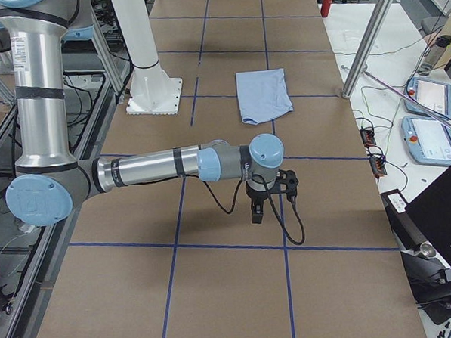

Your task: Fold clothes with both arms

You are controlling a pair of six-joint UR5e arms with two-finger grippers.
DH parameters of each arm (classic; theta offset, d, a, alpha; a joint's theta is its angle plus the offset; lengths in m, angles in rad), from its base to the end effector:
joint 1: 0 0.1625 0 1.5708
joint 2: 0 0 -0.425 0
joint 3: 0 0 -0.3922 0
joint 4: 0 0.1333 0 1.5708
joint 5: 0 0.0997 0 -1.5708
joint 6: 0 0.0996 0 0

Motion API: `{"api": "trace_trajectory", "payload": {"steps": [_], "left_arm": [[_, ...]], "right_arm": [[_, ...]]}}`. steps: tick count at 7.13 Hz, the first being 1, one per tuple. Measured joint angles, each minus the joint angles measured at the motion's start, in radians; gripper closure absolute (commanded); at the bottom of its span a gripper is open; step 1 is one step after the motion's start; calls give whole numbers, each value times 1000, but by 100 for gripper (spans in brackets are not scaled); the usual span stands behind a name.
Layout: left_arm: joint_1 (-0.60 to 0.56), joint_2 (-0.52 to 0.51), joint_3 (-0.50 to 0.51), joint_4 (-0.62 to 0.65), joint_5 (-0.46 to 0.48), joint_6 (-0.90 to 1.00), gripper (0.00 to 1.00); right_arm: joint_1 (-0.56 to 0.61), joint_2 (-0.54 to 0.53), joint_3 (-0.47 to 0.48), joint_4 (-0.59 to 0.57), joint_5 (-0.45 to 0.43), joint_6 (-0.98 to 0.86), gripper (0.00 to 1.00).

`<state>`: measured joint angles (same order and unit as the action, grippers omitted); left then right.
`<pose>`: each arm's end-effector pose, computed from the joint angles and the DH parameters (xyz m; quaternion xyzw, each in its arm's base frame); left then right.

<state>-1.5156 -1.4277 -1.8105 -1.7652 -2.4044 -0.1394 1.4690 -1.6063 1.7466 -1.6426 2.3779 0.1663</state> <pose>-0.0349 -0.4471 0.5809 0.0930 0.4115 0.0206 0.9064 0.0125 -0.4812 0.5943 -0.0212 -0.3931 0.0162 0.9191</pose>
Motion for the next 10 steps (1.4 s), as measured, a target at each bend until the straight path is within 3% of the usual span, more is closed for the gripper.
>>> {"api": "trace_trajectory", "payload": {"steps": [2,3,10], "left_arm": [[1,-1,-5,-1,185,4,0],[2,-2,-5,-2,232,2,0],[4,-4,-7,-5,256,-3,0]], "right_arm": [[-1,0,-3,1,0,-3,0],[-1,0,2,1,2,-3,0],[-1,0,5,0,6,-2,0]]}}
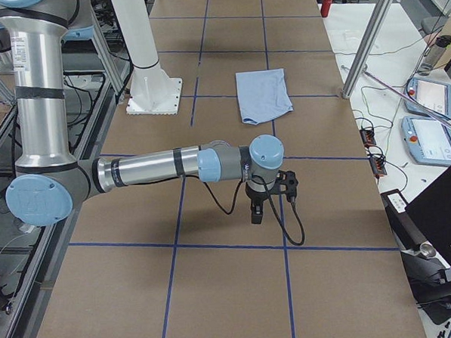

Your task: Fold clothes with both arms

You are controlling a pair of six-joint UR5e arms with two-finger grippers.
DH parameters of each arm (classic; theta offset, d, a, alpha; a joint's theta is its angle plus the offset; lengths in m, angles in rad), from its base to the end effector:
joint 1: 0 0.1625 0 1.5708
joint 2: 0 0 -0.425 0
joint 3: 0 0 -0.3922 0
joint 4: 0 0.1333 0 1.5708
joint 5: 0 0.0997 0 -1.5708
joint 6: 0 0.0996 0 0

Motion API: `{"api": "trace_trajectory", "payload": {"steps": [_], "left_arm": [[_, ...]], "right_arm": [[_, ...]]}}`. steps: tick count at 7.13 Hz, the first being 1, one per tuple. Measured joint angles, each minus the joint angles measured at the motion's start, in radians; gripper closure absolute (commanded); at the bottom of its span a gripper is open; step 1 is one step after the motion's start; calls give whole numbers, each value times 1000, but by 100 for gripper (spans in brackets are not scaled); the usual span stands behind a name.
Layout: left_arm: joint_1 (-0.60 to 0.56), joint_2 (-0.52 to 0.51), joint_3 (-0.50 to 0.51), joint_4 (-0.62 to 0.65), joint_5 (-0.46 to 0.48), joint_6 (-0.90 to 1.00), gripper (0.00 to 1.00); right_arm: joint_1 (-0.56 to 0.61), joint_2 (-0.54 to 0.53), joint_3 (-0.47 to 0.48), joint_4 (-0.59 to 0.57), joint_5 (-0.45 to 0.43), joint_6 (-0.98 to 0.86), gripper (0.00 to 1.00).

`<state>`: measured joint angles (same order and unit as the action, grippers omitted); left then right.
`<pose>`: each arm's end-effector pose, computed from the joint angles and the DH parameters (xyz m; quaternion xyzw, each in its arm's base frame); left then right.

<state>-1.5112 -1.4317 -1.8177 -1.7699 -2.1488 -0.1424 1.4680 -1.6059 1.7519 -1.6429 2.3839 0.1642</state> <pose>-0.0519 -0.4551 0.5906 0.1174 0.2950 0.0043 0.9483 0.0116 -0.4813 0.5911 -0.0190 -0.3962 0.0136 0.9179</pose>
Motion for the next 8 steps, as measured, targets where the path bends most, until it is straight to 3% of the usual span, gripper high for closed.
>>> {"api": "trace_trajectory", "payload": {"steps": [4,8], "left_arm": [[0,1,0,9,-1,2,0],[3,11,-11,136,-3,4,0]], "right_arm": [[0,-1,0,0,13,0,0],[0,-10,1,0,13,-3,0]]}}
